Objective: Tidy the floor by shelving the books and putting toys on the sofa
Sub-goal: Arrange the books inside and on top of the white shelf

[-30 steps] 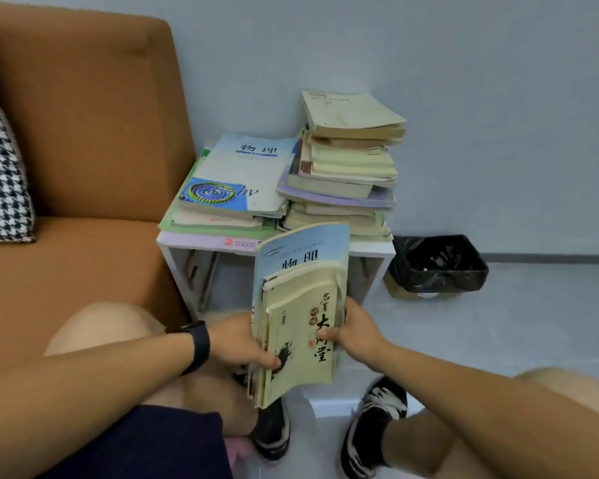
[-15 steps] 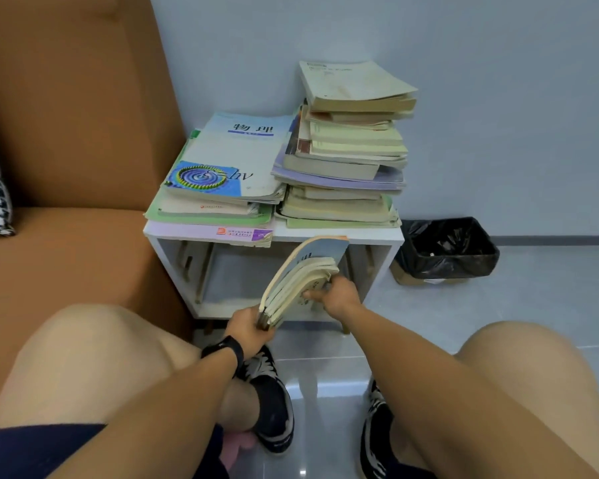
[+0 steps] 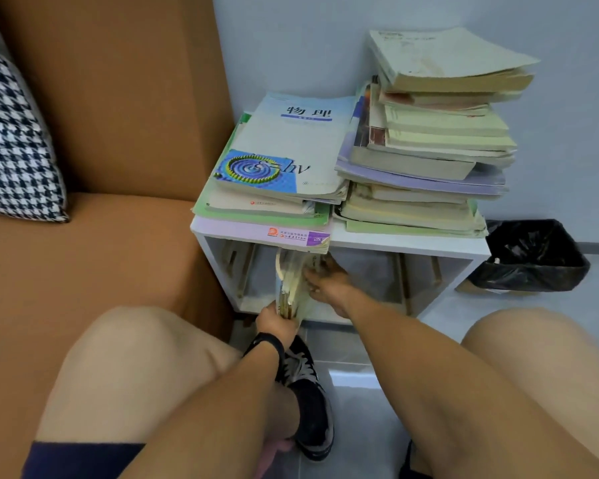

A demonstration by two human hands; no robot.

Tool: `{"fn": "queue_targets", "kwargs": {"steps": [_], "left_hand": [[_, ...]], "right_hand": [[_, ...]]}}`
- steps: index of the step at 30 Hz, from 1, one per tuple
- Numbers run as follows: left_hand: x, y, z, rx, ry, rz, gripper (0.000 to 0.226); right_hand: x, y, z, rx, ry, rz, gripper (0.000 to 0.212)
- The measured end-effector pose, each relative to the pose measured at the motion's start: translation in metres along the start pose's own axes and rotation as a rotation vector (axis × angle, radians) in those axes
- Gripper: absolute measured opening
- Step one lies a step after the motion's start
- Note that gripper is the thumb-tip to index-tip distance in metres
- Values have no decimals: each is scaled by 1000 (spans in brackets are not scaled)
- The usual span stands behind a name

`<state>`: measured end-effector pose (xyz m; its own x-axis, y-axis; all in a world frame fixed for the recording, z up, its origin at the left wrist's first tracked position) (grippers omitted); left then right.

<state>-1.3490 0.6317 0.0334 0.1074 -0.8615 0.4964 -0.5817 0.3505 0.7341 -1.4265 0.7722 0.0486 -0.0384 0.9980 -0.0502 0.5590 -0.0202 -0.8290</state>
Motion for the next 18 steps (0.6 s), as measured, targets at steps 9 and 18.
{"fn": "queue_targets", "kwargs": {"steps": [9, 18], "left_hand": [[7, -1, 18, 64, 235, -243, 29], [34, -5, 51, 263, 417, -396, 38]], "right_hand": [[-60, -14, 9, -33, -144, 178, 17], [-103, -24, 7, -14, -296, -11, 51]]}}
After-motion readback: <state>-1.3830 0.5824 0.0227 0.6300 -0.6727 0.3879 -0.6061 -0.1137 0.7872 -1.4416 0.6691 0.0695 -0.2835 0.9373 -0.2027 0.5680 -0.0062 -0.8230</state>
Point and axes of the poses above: each hand's wrist, its own z-axis towards the middle knuckle, its own x-axis out of the back of the hand, y = z × x, the point moved 5 cm from there along z, towards the middle knuckle, and after that the axes turned 3 degrees about y, right-handed, at the moved point
